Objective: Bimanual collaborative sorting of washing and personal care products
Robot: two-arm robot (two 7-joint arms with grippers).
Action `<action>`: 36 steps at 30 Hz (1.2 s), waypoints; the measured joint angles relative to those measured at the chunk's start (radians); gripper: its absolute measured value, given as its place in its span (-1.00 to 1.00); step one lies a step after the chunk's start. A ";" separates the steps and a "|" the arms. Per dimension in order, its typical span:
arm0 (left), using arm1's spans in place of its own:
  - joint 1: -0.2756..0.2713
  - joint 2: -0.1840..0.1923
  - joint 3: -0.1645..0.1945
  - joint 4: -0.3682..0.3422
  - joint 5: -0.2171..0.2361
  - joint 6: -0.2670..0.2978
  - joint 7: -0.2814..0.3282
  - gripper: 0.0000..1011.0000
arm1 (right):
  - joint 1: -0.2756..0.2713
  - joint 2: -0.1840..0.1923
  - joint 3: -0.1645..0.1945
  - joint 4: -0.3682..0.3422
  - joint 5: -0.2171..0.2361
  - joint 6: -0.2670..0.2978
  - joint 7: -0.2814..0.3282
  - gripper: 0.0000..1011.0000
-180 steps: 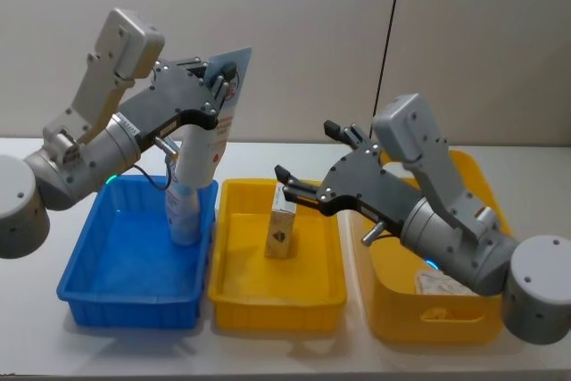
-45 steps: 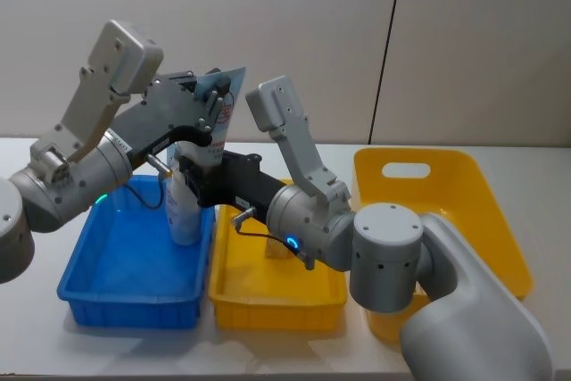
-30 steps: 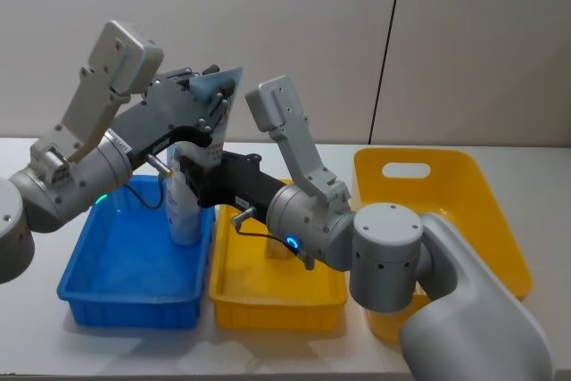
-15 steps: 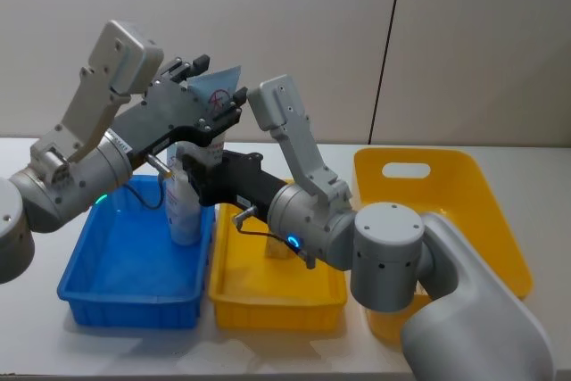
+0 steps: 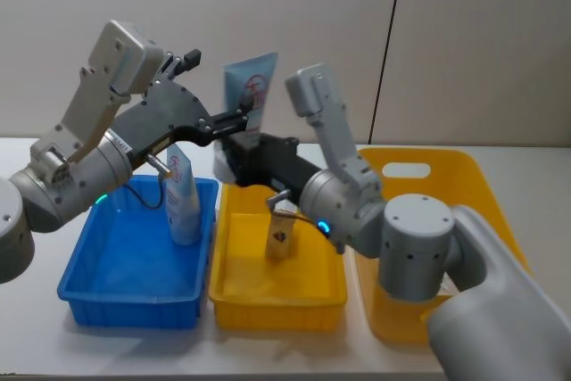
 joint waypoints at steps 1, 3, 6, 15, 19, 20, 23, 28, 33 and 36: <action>0.000 0.000 0.000 0.000 0.000 0.000 0.000 0.98 | 0.000 0.006 0.007 -0.002 -0.001 -0.001 -0.007 -0.62; 0.000 0.000 0.000 0.000 0.000 0.000 0.000 0.98 | 0.000 0.012 0.014 -0.004 -0.004 -0.002 -0.013 -0.62; 0.000 0.000 0.000 0.000 0.000 0.000 0.000 0.98 | 0.000 0.025 0.029 -0.008 -0.009 -0.003 -0.028 -0.62; 0.000 0.000 0.000 0.000 0.000 0.000 0.000 0.98 | -0.002 0.070 0.082 -0.035 -0.029 0.015 -0.077 -0.62; 0.000 0.000 0.000 0.000 0.000 0.000 0.000 0.98 | -0.006 0.093 0.103 -0.054 -0.038 0.038 -0.093 -0.62; 0.000 0.000 0.000 0.000 0.000 0.000 0.000 0.98 | -0.008 0.099 0.108 -0.061 -0.039 0.044 -0.096 -0.62; 0.000 0.000 0.000 0.000 0.000 0.000 0.000 0.98 | -0.016 0.120 0.126 -0.085 -0.047 0.079 -0.109 -0.62; 0.000 0.000 0.000 0.000 0.000 0.000 0.000 0.98 | -0.032 0.147 0.148 -0.118 -0.055 0.140 -0.127 -0.63; 0.000 0.000 0.000 0.000 0.000 0.000 0.000 0.98 | -0.045 0.170 0.159 -0.141 -0.066 0.201 -0.137 -0.63; 0.000 0.000 0.000 0.000 0.000 0.000 0.000 0.98 | -0.051 0.185 0.162 -0.150 -0.074 0.241 -0.143 -0.64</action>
